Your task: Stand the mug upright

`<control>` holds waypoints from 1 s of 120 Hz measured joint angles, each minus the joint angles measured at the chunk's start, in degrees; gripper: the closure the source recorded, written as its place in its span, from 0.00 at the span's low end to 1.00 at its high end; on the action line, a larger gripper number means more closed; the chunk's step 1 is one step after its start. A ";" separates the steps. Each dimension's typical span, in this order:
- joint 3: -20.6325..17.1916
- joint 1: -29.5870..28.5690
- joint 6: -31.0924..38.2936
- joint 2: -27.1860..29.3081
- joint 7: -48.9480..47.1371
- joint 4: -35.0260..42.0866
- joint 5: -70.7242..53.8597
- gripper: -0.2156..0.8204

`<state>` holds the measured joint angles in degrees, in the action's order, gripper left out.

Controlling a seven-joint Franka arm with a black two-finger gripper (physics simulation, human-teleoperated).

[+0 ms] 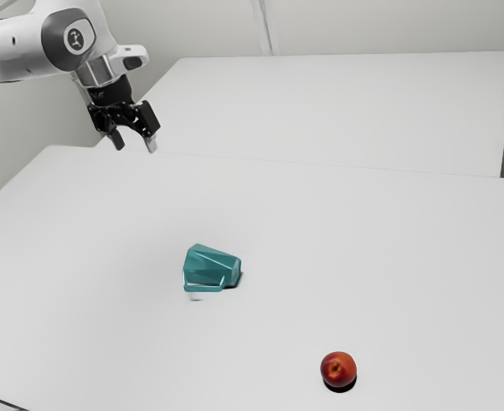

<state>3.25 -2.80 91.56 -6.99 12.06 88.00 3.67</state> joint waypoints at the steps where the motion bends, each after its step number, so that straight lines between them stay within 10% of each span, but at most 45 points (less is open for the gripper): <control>1: 0.00 0.00 -0.02 0.00 0.01 0.00 0.00 0.21; 40: 0.00 -0.02 -0.18 0.05 0.24 0.74 0.06 0.21; 120: 1.81 -4.82 22.13 5.10 9.21 35.30 34.11 0.21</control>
<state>5.06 -7.62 113.70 -1.89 21.28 123.29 37.78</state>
